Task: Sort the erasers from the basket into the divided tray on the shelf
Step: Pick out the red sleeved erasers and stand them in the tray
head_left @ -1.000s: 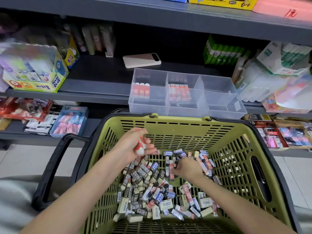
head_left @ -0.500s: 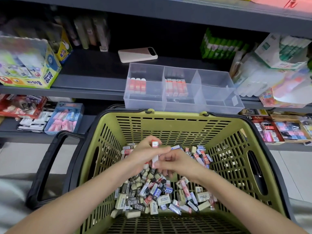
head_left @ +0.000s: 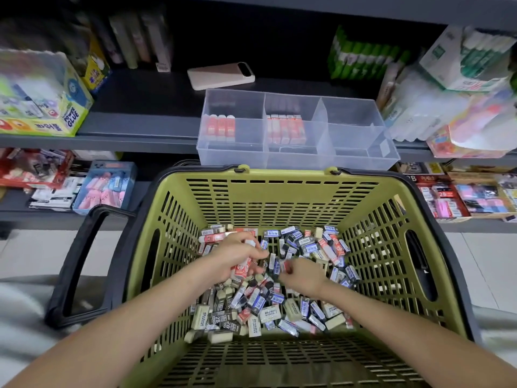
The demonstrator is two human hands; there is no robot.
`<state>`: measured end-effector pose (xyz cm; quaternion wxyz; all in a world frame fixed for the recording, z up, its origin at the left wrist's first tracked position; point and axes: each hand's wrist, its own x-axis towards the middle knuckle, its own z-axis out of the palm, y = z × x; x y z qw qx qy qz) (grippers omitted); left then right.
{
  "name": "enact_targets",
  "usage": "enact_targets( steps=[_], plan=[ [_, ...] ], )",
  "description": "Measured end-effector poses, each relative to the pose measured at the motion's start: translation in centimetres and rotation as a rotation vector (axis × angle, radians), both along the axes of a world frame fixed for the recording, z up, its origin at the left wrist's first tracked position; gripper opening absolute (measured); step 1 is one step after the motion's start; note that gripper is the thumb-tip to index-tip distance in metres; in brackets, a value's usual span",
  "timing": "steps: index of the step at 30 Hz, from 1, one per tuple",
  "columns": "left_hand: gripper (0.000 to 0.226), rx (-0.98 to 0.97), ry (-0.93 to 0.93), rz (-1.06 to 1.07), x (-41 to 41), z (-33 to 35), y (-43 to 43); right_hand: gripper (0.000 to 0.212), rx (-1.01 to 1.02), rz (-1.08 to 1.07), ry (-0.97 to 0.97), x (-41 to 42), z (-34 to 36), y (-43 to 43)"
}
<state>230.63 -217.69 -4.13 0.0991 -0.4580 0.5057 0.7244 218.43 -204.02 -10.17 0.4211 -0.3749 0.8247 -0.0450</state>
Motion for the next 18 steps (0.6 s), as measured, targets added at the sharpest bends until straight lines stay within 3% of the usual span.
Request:
enact_targets(
  steps=[4, 12, 15, 18],
  plan=[
    [0.023, 0.029, 0.032, 0.091, 0.1, 0.4, -1.1, 0.029, -0.017, -0.195, -0.167, 2.1, -0.9, -1.6],
    [0.019, 0.029, 0.135, 0.185, -0.1, 1.9, -2.5, 0.015, -0.181, -0.520, -0.251, 5.1, -2.0, -1.0],
    [0.021, 0.000, 0.177, 0.203, -0.1, 2.3, -2.8, 0.037, -0.224, -0.469, -0.178, 5.5, -2.1, -1.0],
    [0.020, -0.019, 0.210, 0.216, 0.0, 2.7, -3.0, 0.073, -0.190, -0.180, 0.000, 5.8, -2.2, -1.6]
  ],
)
